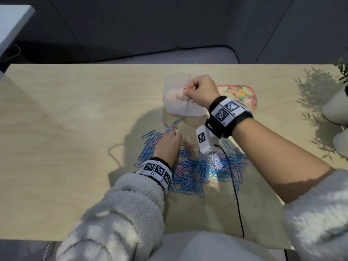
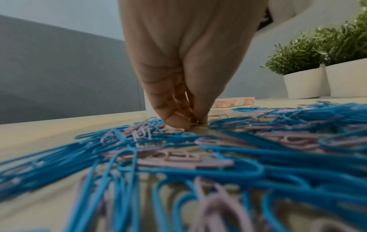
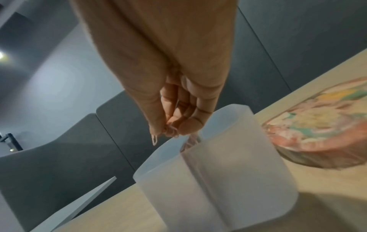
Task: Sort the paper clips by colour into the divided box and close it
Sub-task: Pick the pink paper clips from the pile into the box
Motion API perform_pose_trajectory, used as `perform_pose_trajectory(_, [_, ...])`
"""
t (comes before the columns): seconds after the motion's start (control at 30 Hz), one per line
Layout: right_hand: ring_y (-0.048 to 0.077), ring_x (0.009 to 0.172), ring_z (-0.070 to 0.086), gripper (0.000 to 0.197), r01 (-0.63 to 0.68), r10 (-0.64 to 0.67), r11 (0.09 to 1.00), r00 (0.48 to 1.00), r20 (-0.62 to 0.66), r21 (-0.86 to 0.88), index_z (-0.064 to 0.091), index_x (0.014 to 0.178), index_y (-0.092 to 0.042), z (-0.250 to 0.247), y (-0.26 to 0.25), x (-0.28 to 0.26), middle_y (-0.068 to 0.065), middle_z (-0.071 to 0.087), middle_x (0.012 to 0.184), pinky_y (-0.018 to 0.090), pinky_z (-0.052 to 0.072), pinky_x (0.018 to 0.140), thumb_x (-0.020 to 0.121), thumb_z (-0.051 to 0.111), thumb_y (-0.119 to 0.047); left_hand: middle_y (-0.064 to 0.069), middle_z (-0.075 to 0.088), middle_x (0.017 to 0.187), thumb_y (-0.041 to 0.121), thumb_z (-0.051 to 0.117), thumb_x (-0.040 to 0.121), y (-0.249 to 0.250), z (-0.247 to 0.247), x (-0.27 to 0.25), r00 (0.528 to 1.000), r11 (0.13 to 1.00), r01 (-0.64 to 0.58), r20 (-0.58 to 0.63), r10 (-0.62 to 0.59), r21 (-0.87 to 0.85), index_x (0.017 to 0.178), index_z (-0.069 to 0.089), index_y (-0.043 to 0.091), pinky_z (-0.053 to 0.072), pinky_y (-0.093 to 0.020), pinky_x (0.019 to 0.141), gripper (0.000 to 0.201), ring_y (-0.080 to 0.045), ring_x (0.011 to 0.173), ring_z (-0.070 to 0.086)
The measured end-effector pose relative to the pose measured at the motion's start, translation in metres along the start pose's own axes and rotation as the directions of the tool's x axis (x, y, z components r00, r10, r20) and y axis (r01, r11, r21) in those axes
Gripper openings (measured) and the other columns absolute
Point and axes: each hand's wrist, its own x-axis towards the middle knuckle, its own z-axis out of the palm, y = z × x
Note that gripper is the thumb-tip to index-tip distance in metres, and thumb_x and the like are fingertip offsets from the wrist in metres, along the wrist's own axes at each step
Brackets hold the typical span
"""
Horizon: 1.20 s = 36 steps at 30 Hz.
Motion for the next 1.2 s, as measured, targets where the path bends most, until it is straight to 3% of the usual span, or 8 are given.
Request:
perform_pose_trajectory(0.13, [0.018,0.072,0.059,0.011,-0.033,0.033,0.999,0.999,0.010,0.009,0.069,0.082,0.004,0.009,-0.008,0.012,0.009,0.065,0.088,0.033,0.056,0.078,0.082,0.058,0.001,-0.015,0.050,0.122,0.000,0.042,0.093,-0.004,0.001,0.006,0.998,0.999,-0.040,0.050,0.040,-0.008,0.113,0.047,0.004,0.042,-0.035,0.090,0.021,-0.031,0.114,0.046])
perform_pose_trajectory(0.3, [0.022,0.071,0.061,0.025,0.032,-0.027,0.995,0.998,-0.057,0.089,0.068,0.090,0.003,0.004,-0.007,-0.007,0.012,0.063,0.083,0.034,0.057,0.071,0.085,0.044,0.007,-0.014,0.054,0.113,0.003,0.048,0.091,-0.008,0.000,0.010,0.997,0.996,-0.036,0.064,0.041,-0.084,0.105,0.051,0.002,0.044,-0.036,0.086,0.015,-0.030,0.105,0.052])
perform_pose_trajectory(0.47, [0.024,0.080,0.062,0.023,0.029,-0.023,0.994,0.998,0.058,-0.106,0.069,0.085,-0.004,0.003,0.035,-0.052,0.010,0.067,0.084,0.040,0.055,0.081,0.087,0.046,0.001,-0.012,0.057,0.091,0.012,0.047,0.093,-0.018,-0.042,0.016,0.967,0.945,-0.015,-0.245,-0.069,-0.327,0.093,0.056,0.001,0.044,-0.033,0.074,0.014,-0.024,0.081,0.052])
perform_pose_trajectory(0.6, [0.025,0.095,0.064,0.020,0.031,0.066,0.929,0.967,0.248,-0.369,0.070,0.099,-0.007,0.008,0.075,-0.080,0.012,0.071,0.102,0.031,0.050,0.090,0.083,0.058,-0.005,-0.012,0.061,0.092,0.013,0.047,0.092,-0.026,-0.086,0.046,0.892,0.965,-0.061,-0.448,-0.063,-0.256,0.093,0.062,0.004,0.049,-0.035,0.079,0.017,-0.027,0.084,0.057])
perform_pose_trajectory(0.7, [0.029,0.097,0.062,0.021,0.174,0.018,0.860,0.929,0.370,-0.480,0.073,0.094,-0.012,0.012,0.082,-0.089,0.011,0.069,0.101,0.029,0.047,0.085,0.079,0.060,-0.008,-0.014,0.063,0.096,0.010,0.043,0.091,-0.025,-0.106,0.074,0.938,0.987,0.007,-0.341,-0.061,-0.158,0.092,0.064,0.005,0.039,-0.034,0.077,0.022,-0.031,0.090,0.055])
perform_pose_trajectory(0.8, [0.029,0.102,0.058,0.023,0.261,-0.025,0.805,0.913,0.408,-0.533,0.073,0.093,-0.017,0.014,0.081,-0.094,0.008,0.066,0.102,0.033,0.046,0.086,0.078,0.059,-0.007,-0.016,0.058,0.084,0.009,0.040,0.092,-0.023,-0.110,0.083,0.977,0.994,0.047,-0.202,-0.067,-0.101,0.080,0.059,0.005,0.036,-0.034,0.069,0.023,-0.030,0.079,0.049])
perform_pose_trajectory(1.0, [0.030,0.106,0.054,0.016,0.243,0.013,0.803,0.905,0.425,-0.543,0.066,0.093,-0.007,0.017,0.085,-0.096,0.013,0.063,0.104,0.040,0.046,0.088,0.082,0.055,-0.007,-0.010,0.061,0.100,0.018,0.050,0.093,-0.031,-0.071,0.037,0.913,0.976,-0.022,-0.401,-0.068,-0.217,0.097,0.065,0.009,0.047,-0.037,0.080,0.018,-0.027,0.098,0.052])
perform_pose_trajectory(1.2, [0.029,0.094,0.058,0.015,0.184,0.039,0.849,0.914,0.405,-0.496,0.062,0.091,-0.005,0.024,0.085,-0.092,0.014,0.064,0.099,0.034,0.044,0.080,0.078,0.056,0.001,-0.008,0.056,0.110,0.029,0.055,0.090,-0.048,-0.011,-0.006,0.983,0.973,0.104,-0.125,-0.132,-0.206,0.113,0.058,0.015,0.045,-0.039,0.083,0.027,-0.027,0.104,0.052])
